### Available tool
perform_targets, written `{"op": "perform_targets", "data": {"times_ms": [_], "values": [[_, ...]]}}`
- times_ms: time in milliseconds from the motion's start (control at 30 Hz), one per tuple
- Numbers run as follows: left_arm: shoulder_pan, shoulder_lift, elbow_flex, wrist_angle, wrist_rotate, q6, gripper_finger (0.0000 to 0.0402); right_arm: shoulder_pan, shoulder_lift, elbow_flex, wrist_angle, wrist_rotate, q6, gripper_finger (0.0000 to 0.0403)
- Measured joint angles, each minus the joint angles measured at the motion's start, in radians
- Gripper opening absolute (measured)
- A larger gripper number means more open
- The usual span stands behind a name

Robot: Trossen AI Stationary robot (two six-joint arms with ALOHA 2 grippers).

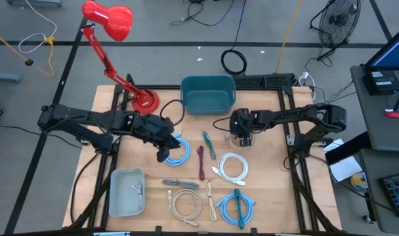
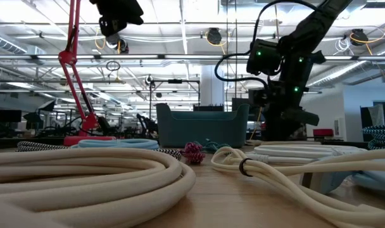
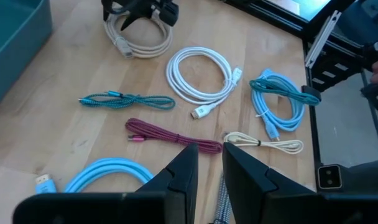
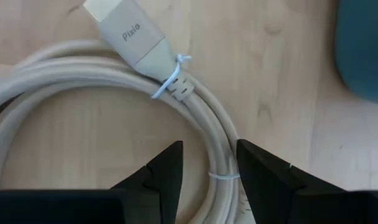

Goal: Pick & Place USB Port
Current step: Put the top gray wire cable into the blue bin

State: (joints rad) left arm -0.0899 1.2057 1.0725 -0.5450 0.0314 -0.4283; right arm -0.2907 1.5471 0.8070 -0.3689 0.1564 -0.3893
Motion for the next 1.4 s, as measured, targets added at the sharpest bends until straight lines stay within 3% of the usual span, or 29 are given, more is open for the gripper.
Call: {"op": "perform_targets", "data": {"times_ms": [567, 933, 1067, 1400], "values": [[-0.018, 0.000, 0.000, -0.005, -0.027, -0.023, 0.0076, -0.033, 0.104, 0.002, -0.001, -0.046, 0.025, 0.0137], [-0.018, 0.000, 0.000, -0.005, -0.033, -0.019, 0.0076, -0.028, 0.108, 0.000, 0.020, -0.049, 0.126, 0.0048], [-0.018, 0.000, 0.000, -0.005, -0.033, -0.019, 0.0076, -0.007, 0.082, 0.000, 0.012, -0.045, 0.167, 0.0030], [-0.018, 0.000, 0.000, -0.014, -0.042, -0.002, 0.0076, 0.105, -0.123, 0.024, -0.108, -0.061, 0.296, 0.0038]]}}
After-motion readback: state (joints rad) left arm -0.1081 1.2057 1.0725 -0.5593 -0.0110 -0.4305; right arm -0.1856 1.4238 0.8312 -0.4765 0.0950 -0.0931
